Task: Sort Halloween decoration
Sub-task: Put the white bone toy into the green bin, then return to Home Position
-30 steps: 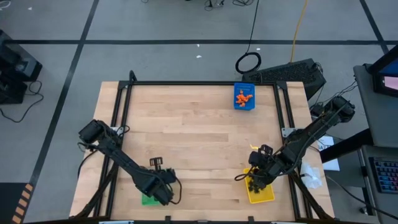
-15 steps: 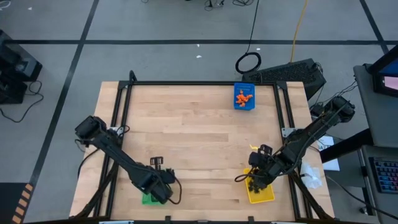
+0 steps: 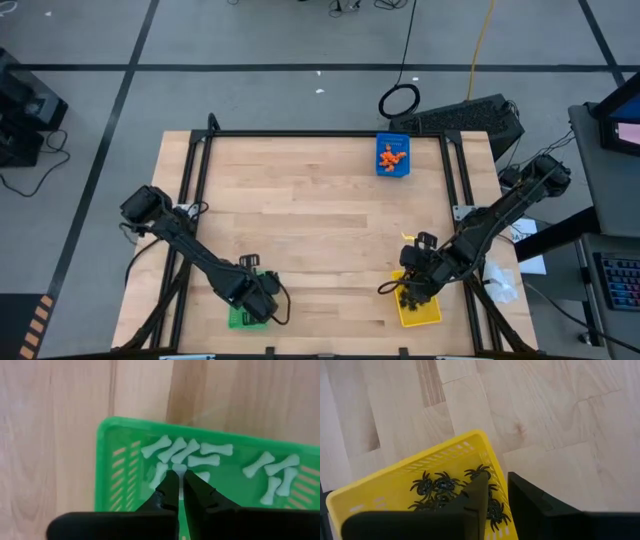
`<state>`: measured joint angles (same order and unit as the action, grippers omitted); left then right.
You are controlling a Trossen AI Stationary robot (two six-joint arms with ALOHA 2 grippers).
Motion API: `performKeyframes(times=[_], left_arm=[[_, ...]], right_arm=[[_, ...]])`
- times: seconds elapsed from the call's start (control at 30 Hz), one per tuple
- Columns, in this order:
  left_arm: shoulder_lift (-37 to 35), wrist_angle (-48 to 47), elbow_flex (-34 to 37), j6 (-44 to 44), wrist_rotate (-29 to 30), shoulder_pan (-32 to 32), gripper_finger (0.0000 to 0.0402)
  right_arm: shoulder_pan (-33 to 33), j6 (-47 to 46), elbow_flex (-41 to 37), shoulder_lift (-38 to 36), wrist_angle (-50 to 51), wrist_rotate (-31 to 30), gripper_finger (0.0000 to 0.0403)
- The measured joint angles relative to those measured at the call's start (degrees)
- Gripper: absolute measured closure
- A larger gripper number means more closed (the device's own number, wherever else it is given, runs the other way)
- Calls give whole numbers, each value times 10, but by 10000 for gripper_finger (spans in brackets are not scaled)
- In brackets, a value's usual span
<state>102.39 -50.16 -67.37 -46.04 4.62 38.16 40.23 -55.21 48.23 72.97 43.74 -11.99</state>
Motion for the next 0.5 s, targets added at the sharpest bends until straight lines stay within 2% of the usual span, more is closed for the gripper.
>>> performKeyframes(times=[0.13, 0.3, 0.4, 0.5], left_arm=[[0, -6, -4, 10, -16, 1, 360], [-2, -72, -45, 44, -7, 1, 303], [-4, -91, -66, 80, 13, 3, 297], [-22, -93, -67, 99, 44, 1, 316]], right_arm=[[0, 5, 0, 0, 0, -1, 342], [0, 11, 0, 0, -1, -2, 342], [0, 18, 0, 0, -2, -2, 342], [0, 31, 0, 0, -2, -3, 347]])
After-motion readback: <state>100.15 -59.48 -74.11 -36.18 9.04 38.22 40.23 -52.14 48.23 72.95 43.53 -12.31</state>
